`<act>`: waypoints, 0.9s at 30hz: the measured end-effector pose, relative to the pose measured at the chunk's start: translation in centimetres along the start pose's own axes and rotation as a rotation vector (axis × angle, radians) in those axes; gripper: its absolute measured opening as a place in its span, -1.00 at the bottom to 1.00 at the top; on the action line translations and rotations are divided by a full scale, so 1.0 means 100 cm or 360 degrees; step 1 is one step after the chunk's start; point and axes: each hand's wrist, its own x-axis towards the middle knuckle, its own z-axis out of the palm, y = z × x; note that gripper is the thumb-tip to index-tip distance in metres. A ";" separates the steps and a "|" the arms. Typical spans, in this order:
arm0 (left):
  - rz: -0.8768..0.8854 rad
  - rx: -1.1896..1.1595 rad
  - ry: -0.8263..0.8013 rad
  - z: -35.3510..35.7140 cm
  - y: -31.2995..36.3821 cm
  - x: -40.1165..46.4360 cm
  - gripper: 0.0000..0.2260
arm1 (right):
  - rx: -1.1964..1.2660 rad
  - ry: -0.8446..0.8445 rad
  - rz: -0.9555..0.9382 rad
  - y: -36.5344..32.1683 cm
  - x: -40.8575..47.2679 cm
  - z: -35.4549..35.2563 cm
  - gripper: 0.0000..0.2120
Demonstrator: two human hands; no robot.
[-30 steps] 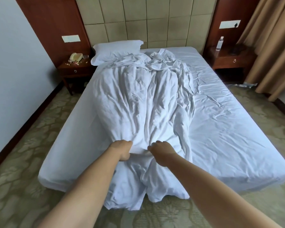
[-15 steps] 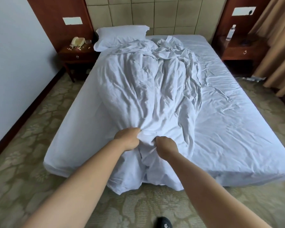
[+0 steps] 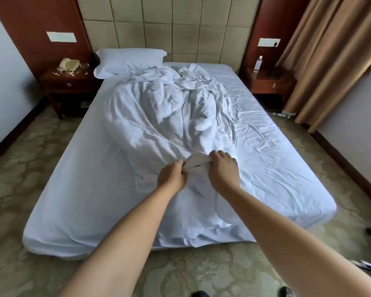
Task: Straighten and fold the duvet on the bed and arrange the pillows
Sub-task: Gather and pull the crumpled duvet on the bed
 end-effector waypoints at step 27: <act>-0.0370 -0.0077 0.0108 -0.021 0.082 -0.012 -0.69 | -0.0487 -0.0072 -0.0577 0.039 -0.005 -0.021 -0.65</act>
